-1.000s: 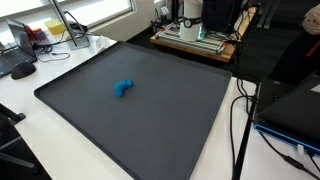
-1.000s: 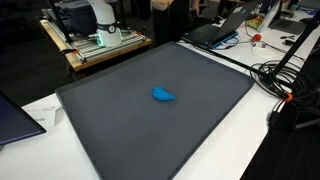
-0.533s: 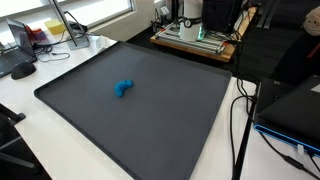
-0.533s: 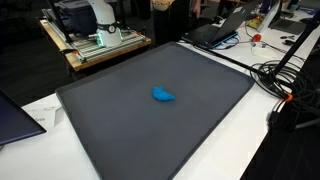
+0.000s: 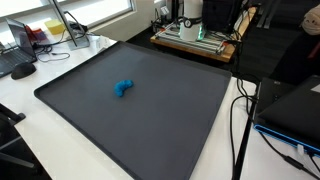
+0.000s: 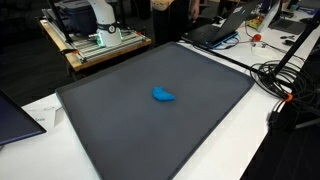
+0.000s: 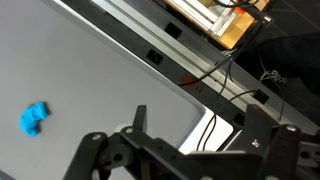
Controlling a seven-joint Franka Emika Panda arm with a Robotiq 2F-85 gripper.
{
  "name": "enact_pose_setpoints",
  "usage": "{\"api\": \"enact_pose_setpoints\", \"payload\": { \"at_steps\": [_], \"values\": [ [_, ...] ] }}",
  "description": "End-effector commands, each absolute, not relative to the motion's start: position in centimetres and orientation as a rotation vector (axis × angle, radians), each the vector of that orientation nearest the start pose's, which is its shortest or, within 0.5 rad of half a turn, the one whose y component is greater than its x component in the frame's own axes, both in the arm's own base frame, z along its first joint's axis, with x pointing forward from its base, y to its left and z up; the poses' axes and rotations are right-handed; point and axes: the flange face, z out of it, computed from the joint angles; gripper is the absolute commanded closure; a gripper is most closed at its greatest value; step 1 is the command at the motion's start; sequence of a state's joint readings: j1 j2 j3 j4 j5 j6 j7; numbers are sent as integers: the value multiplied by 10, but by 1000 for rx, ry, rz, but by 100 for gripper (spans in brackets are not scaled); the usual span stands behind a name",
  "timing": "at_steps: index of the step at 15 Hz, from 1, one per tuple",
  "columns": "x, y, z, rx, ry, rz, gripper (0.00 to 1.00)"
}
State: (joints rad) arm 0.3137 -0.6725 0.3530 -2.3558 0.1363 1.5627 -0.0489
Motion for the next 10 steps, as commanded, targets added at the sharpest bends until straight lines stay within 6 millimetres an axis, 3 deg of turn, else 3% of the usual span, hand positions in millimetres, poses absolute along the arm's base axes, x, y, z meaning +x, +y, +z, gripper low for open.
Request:
{"api": "enact_pose_setpoints", "payload": {
  "at_steps": [1,10],
  "values": [
    [247,249,537,-3096,-1024,201,0],
    [253,252,537,-3092,-1030,216,0]
  ]
}}
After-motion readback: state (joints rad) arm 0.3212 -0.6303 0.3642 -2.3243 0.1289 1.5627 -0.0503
